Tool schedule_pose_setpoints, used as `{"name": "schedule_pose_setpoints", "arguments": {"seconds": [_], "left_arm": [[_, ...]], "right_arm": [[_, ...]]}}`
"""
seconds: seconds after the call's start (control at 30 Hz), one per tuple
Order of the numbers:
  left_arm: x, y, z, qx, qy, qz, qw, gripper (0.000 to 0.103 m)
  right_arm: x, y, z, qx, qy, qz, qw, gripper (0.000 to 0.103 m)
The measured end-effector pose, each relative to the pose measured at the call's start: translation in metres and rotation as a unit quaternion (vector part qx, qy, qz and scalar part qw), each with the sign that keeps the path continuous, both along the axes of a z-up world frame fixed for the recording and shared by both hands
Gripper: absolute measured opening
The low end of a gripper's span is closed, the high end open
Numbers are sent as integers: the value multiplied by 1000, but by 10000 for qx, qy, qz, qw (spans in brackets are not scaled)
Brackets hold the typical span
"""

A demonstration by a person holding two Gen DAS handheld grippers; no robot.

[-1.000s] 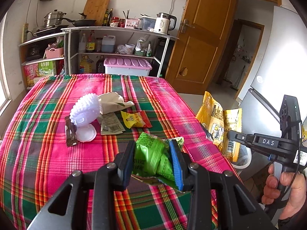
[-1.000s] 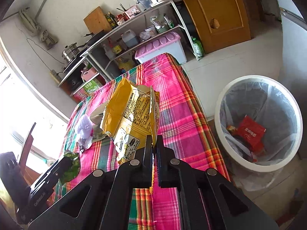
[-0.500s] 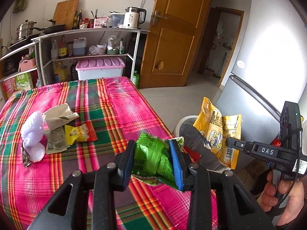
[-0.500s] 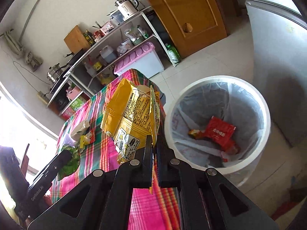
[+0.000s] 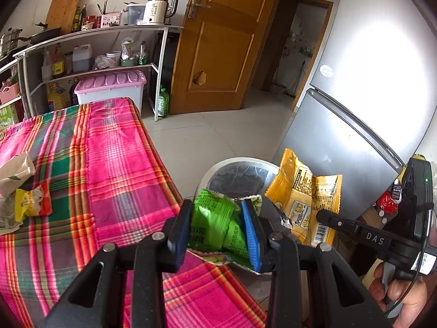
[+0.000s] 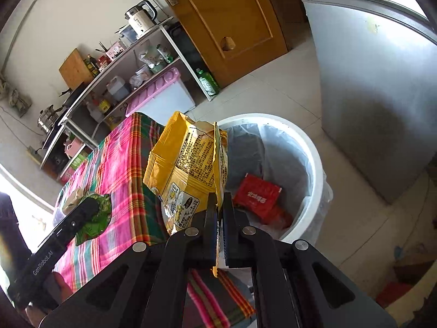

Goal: Collect trash
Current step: 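Carry the green and yellow snack bags over the white trash bin with both tools, then open both tools to drop the two snack bags into the bin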

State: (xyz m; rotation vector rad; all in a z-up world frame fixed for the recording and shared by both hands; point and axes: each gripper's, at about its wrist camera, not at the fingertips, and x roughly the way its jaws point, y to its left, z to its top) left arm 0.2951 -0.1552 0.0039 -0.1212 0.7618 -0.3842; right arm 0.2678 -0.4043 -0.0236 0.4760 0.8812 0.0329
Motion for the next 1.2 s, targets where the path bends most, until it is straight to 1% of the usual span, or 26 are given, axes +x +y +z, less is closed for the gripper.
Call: {"name": "schedule_pose_setpoints", "arguments": {"seconds": [0.27,0.53,0.6,0.67,0.7,0.8,0.97,1.2], "left_arm": [[20,-39,-21,42,278,-146,9995,38],[37,-56,-45,148,633,-155,9978,40],[39,-58,-50,142,720,-148,9972,43],[43,-58,-55,132,858,-143,9961,44],[43,-58,-55,95,886,-147,9959,48],[43,-56,-54,-4,859,-128,9962,59],[39,-48,-50,-115,819,-119,9965,59],[20,-18,-32,-234,613,30,9978,59]], "right_arm": [[8,-20,-20,-117,165,-172,9996,3],[17,-34,-38,-52,344,-330,9988,4],[18,-36,-40,-3,357,-346,9988,4],[16,-36,-41,2,352,-353,9988,9],[16,-36,-41,-3,351,-353,9988,11],[14,-36,-41,5,326,-364,9988,14],[9,-33,-33,56,198,-365,9991,16],[1,-16,-6,157,-176,-145,9996,16]]}}
